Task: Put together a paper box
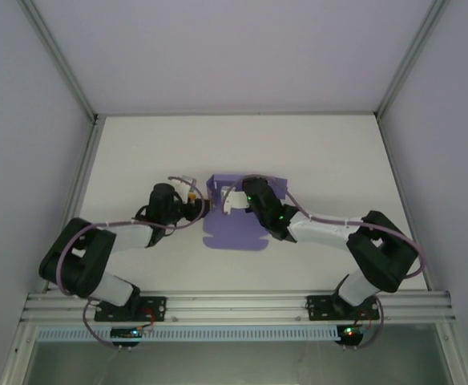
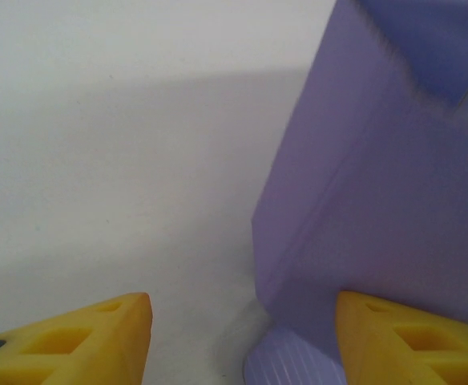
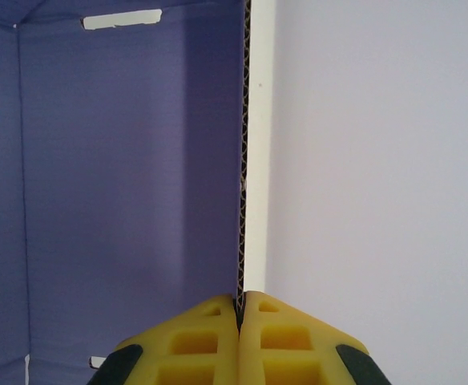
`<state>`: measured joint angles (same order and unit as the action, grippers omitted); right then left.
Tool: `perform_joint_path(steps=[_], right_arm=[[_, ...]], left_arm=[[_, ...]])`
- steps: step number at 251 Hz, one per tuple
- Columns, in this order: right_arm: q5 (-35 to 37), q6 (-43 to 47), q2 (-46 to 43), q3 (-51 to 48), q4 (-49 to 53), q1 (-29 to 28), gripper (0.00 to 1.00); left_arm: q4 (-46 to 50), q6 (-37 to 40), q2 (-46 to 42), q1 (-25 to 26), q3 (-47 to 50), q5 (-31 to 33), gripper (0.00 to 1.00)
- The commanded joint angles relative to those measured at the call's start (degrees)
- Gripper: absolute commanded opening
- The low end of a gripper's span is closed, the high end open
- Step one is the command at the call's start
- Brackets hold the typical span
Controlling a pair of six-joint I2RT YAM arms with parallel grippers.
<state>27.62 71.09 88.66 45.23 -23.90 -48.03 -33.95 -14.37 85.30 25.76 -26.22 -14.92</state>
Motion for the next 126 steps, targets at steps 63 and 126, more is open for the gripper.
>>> perform_joint_path(steps=[63, 126], right_arm=[[-1.4, 8.7, 7.3, -6.0, -19.4, 1.2, 0.0], [-0.8, 8.9, 9.8, -8.3, -27.1, 0.6, 0.0]], left_arm=[[-6.8, 3.3, 7.8, -0.4, -6.5, -6.2, 0.61], [-5.1, 4.4, 12.3, 0.3, -10.2, -6.0, 0.56]])
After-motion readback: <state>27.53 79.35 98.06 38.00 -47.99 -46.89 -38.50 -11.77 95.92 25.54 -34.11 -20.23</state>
